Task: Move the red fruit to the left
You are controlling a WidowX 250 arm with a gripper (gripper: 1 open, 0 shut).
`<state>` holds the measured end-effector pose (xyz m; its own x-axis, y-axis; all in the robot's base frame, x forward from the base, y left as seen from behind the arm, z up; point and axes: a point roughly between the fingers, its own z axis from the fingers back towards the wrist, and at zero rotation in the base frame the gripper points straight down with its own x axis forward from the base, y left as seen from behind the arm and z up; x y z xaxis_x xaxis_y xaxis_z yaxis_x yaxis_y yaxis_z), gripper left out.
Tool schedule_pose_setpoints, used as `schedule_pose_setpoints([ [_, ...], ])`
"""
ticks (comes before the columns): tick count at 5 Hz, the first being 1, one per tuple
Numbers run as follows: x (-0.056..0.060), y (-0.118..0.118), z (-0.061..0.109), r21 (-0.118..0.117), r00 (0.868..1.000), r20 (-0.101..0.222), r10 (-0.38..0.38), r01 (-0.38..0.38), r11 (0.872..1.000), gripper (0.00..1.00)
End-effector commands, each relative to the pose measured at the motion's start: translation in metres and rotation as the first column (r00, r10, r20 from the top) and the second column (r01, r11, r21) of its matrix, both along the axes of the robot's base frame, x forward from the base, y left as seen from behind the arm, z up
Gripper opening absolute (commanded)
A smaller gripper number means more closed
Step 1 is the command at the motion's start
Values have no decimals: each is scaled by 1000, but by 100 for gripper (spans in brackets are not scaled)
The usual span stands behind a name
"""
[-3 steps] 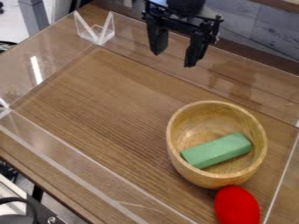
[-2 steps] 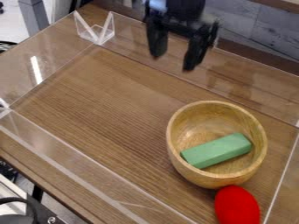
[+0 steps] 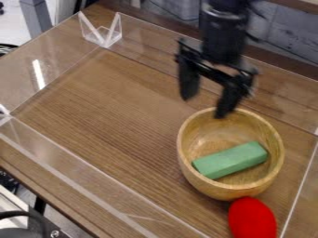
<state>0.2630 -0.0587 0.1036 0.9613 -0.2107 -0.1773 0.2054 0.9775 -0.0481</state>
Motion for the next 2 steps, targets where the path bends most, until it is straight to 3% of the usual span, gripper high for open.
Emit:
schedule_pose_setpoints([
  [1, -12, -20, 16, -25, 989, 60, -136, 138, 990, 100],
  [2, -27, -31, 15, -42, 958, 67, -279, 282, 958, 100],
])
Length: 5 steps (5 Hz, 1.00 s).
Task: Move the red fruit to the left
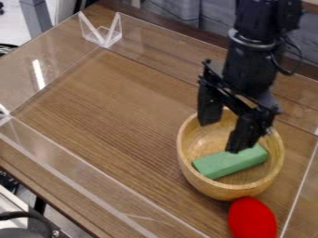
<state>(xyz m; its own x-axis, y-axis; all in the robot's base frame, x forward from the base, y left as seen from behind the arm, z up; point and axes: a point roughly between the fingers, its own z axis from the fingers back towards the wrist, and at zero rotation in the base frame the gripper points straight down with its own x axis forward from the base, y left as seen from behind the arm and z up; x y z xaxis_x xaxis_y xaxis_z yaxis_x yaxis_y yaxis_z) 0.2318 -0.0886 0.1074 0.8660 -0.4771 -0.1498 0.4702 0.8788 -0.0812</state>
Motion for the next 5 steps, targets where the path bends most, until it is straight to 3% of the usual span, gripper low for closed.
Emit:
schedule_pose_setpoints([
  [1, 0, -6, 7, -29, 995, 52, -81, 83, 996, 100],
  [2, -3, -9, 3, -38, 988, 60, -141, 143, 989, 100],
  [5, -15, -52, -4, -67, 965, 71, -251, 255, 964, 100],
])
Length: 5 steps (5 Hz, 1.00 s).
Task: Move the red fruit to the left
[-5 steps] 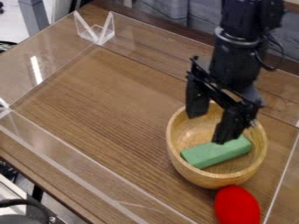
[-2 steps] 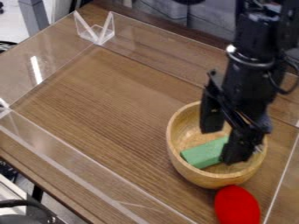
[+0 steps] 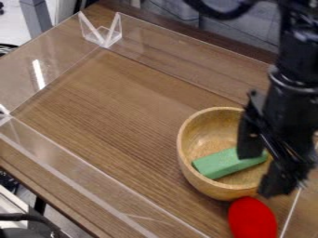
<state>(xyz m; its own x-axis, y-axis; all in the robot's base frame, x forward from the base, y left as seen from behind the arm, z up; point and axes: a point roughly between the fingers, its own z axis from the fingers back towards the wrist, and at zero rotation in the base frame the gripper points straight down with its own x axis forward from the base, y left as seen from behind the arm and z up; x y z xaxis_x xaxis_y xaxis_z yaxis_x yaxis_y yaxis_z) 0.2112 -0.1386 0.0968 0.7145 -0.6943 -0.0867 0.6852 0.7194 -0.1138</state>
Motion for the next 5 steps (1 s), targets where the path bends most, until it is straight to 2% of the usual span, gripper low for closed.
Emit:
schedule_pose_setpoints([
  [1, 0, -10, 6, -17, 1000, 20, 18, -18, 1000, 100],
  [2, -4, -16, 6, -14, 999, 7, 36, -36, 999, 100],
  [3, -11, -16, -3, -9, 995, -6, 95, -95, 995, 100],
  [4, -15, -16, -12, -3, 988, -17, 155, -155, 988, 100],
  [5, -10, -18, -24, 6, 973, -17, 229, -229, 973, 100],
])
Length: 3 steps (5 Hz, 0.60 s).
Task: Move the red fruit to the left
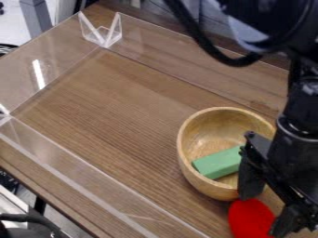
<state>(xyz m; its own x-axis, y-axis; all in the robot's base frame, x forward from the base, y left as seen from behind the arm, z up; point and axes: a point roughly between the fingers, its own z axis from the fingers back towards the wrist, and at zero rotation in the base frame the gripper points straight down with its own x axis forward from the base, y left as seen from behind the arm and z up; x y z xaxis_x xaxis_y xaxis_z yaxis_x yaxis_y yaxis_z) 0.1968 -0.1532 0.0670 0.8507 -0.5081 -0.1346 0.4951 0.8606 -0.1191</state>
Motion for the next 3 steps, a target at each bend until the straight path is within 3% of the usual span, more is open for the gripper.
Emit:
schedule_pose_setpoints([
  [1, 11, -3, 0, -10, 996, 35, 87, -87, 996, 100],
  [3, 13, -2, 5, -1, 996, 51, 77, -77, 997, 100],
])
